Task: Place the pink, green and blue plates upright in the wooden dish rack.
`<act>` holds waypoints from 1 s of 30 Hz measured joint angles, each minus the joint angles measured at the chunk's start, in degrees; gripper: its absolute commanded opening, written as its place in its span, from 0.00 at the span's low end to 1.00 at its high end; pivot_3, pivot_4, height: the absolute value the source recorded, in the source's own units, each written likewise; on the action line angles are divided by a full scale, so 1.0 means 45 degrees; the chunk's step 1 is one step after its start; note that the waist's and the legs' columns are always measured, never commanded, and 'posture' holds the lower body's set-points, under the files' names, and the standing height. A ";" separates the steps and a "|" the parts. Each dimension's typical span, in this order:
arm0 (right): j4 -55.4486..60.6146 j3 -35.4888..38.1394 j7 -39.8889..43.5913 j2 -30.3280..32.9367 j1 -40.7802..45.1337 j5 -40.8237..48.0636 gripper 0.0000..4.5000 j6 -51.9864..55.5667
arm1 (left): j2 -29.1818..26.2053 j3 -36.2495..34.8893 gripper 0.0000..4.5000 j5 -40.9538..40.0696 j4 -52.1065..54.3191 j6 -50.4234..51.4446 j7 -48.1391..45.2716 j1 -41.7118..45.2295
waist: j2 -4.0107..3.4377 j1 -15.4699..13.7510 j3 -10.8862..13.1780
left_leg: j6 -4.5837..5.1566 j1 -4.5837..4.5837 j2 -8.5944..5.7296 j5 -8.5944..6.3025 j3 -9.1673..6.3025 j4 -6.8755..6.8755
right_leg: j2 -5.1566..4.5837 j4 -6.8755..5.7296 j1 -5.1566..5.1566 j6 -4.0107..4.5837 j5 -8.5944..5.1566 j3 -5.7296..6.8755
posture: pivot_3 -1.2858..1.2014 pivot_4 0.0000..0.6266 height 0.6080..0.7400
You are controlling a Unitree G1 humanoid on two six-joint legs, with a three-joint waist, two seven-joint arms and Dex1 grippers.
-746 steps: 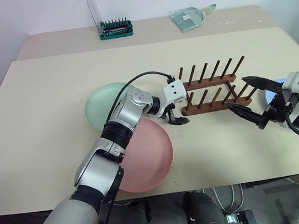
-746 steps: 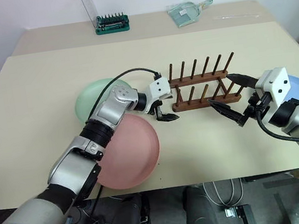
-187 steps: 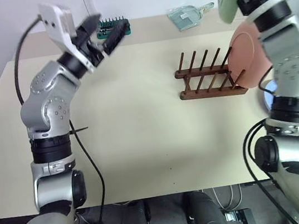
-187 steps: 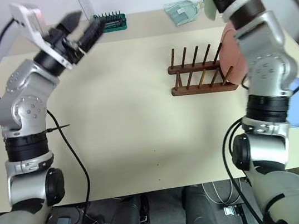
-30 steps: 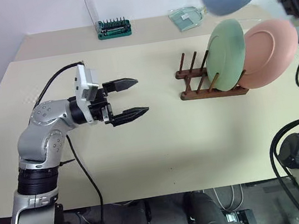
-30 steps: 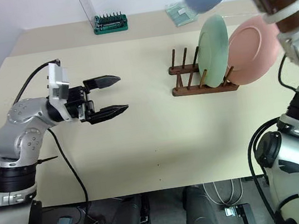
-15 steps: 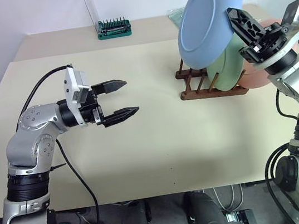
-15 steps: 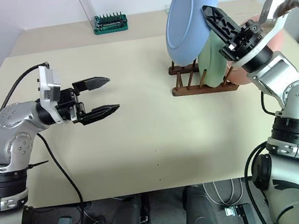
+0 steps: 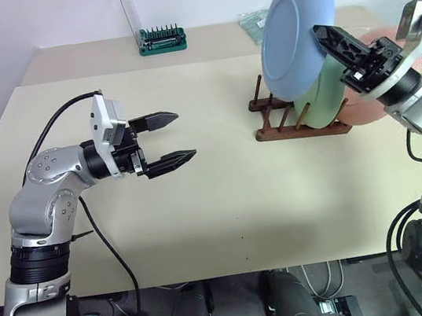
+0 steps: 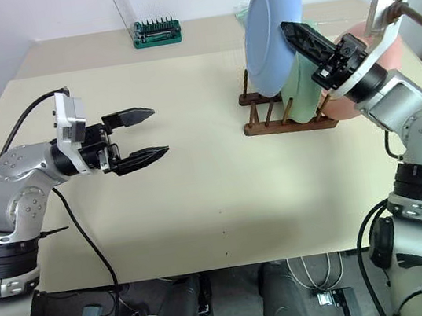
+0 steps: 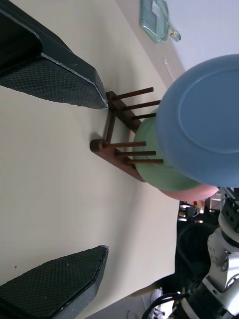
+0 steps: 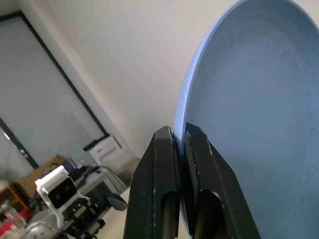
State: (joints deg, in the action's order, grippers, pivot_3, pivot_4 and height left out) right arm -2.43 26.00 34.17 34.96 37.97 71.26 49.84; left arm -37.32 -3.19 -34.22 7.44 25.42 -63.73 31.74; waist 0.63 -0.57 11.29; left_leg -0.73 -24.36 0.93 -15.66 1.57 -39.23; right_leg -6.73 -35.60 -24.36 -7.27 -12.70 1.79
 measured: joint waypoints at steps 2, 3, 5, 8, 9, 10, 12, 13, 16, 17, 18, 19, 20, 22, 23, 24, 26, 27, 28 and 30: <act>0.0000 -0.0009 0.0027 -0.0028 -0.0010 -0.0086 0.01 0.0001 | 0.0002 0.0008 1.00 0.0005 0.0000 -0.0002 0.0000 0.0000 | 0.0000 0.0003 0.0000 | 0.0000 0.0000 0.0000 0.0000 0.0000 0.0000 | 0.0000 -0.0001 0.0000 0.0000 0.0000 0.0000 | 0.52 0.24 0.88; 0.0000 -0.0010 0.0027 -0.0038 -0.0010 -0.0107 0.01 0.0000 | 0.0002 0.0018 1.00 0.0006 0.0000 -0.0004 0.0000 0.0000 | 0.0000 0.0002 0.0000 | 0.0000 0.0000 0.0000 0.0000 0.0000 0.0000 | 0.0000 -0.0001 0.0000 0.0000 0.0000 0.0000 | 0.52 0.24 0.88; 0.0000 -0.0033 0.0023 -0.0110 -0.0023 -0.0158 0.01 0.0000 | 0.0003 0.0022 1.00 0.0009 0.0000 -0.0004 0.0002 0.0000 | 0.0000 0.0000 0.0000 | 0.0000 0.0000 0.0000 0.0000 0.0000 0.0000 | 0.0000 0.0000 0.0000 0.0000 0.0000 -0.0001 | 0.52 0.24 0.88; 0.0009 -0.0196 0.0046 -0.0198 -0.0233 -0.0329 0.01 -0.0005 | 0.0002 0.0022 1.00 0.0010 0.0000 -0.0004 0.0004 -0.0001 | 0.0000 -0.0011 0.0000 | 0.0000 0.0000 0.0000 0.0000 -0.0001 0.0000 | 0.0000 -0.0001 0.0000 0.0000 0.0000 0.0000 | 0.52 0.24 0.88; 0.0010 -0.0276 0.0059 -0.0218 -0.0313 -0.0431 0.01 -0.0005 | 0.0002 0.0022 1.00 0.0010 0.0000 -0.0004 0.0006 -0.0002 | 0.0000 -0.0008 0.0000 | 0.0000 0.0000 0.0000 0.0000 0.0000 0.0000 | 0.0000 0.0000 0.0000 0.0000 0.0000 -0.0001 | 0.52 0.24 0.88; 0.0009 -0.0300 0.0059 -0.0266 -0.0346 -0.0524 0.01 -0.0005 | 0.0002 0.0022 1.00 0.0009 0.0001 -0.0004 0.0010 -0.0001 | -0.0001 -0.0003 0.0000 | 0.0000 0.0000 0.0000 0.0000 0.0000 0.0000 | 0.0000 -0.0001 0.0000 0.0000 0.0000 -0.0001 | 0.52 0.24 0.88; 0.0009 -0.0356 0.0116 -0.0281 -0.0353 -0.0689 0.01 -0.0040 | 0.0001 0.0022 1.00 0.0010 0.0021 -0.0004 0.0018 -0.0001 | -0.0001 -0.0001 0.0000 | 0.0000 0.0000 0.0000 0.0000 -0.0001 0.0000 | 0.0000 -0.0001 0.0000 0.0000 0.0000 0.0000 | 0.52 0.24 0.88; 0.0009 -0.0388 0.0181 -0.0280 -0.0353 -0.0793 0.01 -0.0054 | 0.0001 0.0022 1.00 0.0010 0.0030 -0.0004 0.0023 -0.0002 | -0.0001 -0.0001 0.0000 | 0.0000 0.0000 0.0000 0.0000 -0.0001 0.0000 | 0.0000 0.0000 -0.0001 0.0000 0.0000 0.0000 | 0.52 0.24 0.88; 0.0009 -0.0533 0.0339 -0.0281 -0.0363 -0.1114 0.01 -0.0080 | -0.0001 0.0022 1.00 0.0009 0.0050 -0.0003 0.0037 -0.0002 | -0.0001 -0.0006 0.0000 | 0.0000 0.0000 0.0000 0.0000 0.0000 0.0000 | 0.0000 0.0000 0.0000 0.0000 0.0000 0.0000 | 0.52 0.24 0.88; 0.0009 -0.0586 0.0385 -0.0282 -0.0387 -0.1244 0.01 -0.0138 | -0.0001 0.0022 1.00 0.0009 0.0059 -0.0002 0.0042 -0.0002 | -0.0001 -0.0007 0.0000 | 0.0000 0.0000 0.0000 0.0000 -0.0001 0.0000 | 0.0000 0.0000 -0.0001 0.0000 0.0000 0.0000 | 0.52 0.24 0.88; 0.0009 -0.0615 0.0423 -0.0284 -0.0445 -0.1389 0.01 -0.0210 | -0.0002 0.0022 1.00 0.0009 0.0076 -0.0002 0.0047 -0.0003 | -0.0001 -0.0009 0.0000 | 0.0000 -0.0001 0.0000 0.0000 0.0000 0.0000 | 0.0000 0.0001 0.0000 0.0000 0.0000 0.0000 | 0.52 0.24 0.88; 0.0009 -0.0659 0.0453 -0.0294 -0.0504 -0.1543 0.01 -0.0291 | -0.0002 0.0022 1.00 0.0009 0.0107 -0.0002 0.0050 -0.0003 | -0.0001 -0.0009 0.0000 | 0.0000 -0.0001 0.0000 0.0000 0.0000 0.0000 | 0.0000 0.0001 0.0000 0.0000 0.0000 0.0000 | 0.52 0.24 0.88; 0.0009 -0.0684 0.0484 -0.0344 -0.0552 -0.1610 0.01 -0.0322 | -0.0002 0.0022 1.00 0.0009 0.0129 -0.0001 0.0053 -0.0003 | -0.0001 -0.0003 0.0000 | 0.0000 0.0000 0.0000 0.0000 0.0000 0.0000 | 0.0000 0.0000 0.0000 0.0000 0.0000 0.0000 | 0.52 0.24 0.88; 0.0002 -0.0716 0.0519 -0.0473 -0.0647 -0.1772 0.15 -0.0392 | -0.0002 0.0022 1.00 0.0009 0.0143 0.0001 0.0062 -0.0003 | -0.0001 0.0002 0.0001 | 0.0000 0.0000 0.0000 0.0000 -0.0001 0.0000 | 0.0000 -0.0001 0.0000 0.0000 0.0000 0.0001 | 0.52 0.24 0.88; -0.0016 -0.0733 0.0525 -0.0512 -0.0672 -0.1836 0.22 -0.0425 | -0.0001 0.0022 1.00 0.0008 0.0144 0.0002 0.0071 -0.0003 | -0.0001 0.0002 0.0001 | 0.0000 0.0000 0.0000 0.0000 -0.0001 0.0000 | 0.0000 0.0000 0.0000 0.0000 0.0000 0.0000 | 0.52 0.24 0.88; -0.0038 -0.0757 0.0526 -0.0518 -0.0675 -0.1947 0.31 -0.0443 | -0.0001 0.0022 1.00 0.0008 0.0145 0.0004 0.0083 -0.0003 | -0.0001 0.0002 0.0001 | 0.0000 0.0000 0.0000 0.0000 0.0000 0.0000 | 0.0000 0.0000 0.0000 0.0000 0.0000 0.0000 | 0.52 0.24 0.88; -0.0058 -0.0797 0.0650 -0.0517 -0.0675 -0.2058 0.53 -0.0443 | -0.0002 0.0022 1.00 0.0008 0.0145 0.0007 0.0099 -0.0003 | -0.0001 -0.0008 0.0000 | 0.0000 0.0000 0.0000 0.0000 -0.0001 0.0000 | 0.0000 0.0001 0.0000 0.0000 0.0000 0.0000 | 0.52 0.24 0.88; -0.0058 -0.0826 0.0745 -0.0518 -0.0675 -0.2072 0.65 -0.0443 | -0.0002 0.0021 1.00 0.0006 0.0145 0.0010 0.0103 -0.0003 | -0.0001 -0.0008 0.0001 | 0.0000 0.0000 0.0000 0.0000 -0.0001 0.0000 | 0.0000 0.0001 -0.0001 0.0000 0.0000 0.0000 | 0.52 0.24 0.88; -0.0058 -0.0831 0.0784 -0.0517 -0.0675 -0.2093 0.77 -0.0444 | -0.0002 0.0021 1.00 0.0004 0.0147 0.0012 0.0104 -0.0003 | -0.0001 -0.0007 0.0000 | 0.0000 0.0000 0.0000 0.0000 -0.0001 0.0000 | 0.0000 0.0000 0.0000 0.0000 0.0000 0.0000 | 0.52 0.24 0.88; -0.0058 -0.0840 0.0856 -0.0518 -0.0675 -0.2205 0.97 -0.0462 | -0.0002 0.0021 1.00 0.0002 0.0149 0.0017 0.0104 -0.0004 | -0.0001 -0.0005 0.0000 | 0.0000 0.0000 0.0000 0.0000 -0.0001 0.0000 | 0.0000 0.0000 0.0000 0.0000 0.0000 0.0000 | 0.52 0.24 0.88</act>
State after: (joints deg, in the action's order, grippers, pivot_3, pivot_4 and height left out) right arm -2.69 22.22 38.02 32.63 34.94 61.34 47.77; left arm -37.32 -3.09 -34.21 8.11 25.50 -63.26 31.72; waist 0.62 -0.60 11.29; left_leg -0.73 -24.36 0.93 -15.66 1.57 -39.23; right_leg -6.73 -35.60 -24.36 -7.27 -12.71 1.79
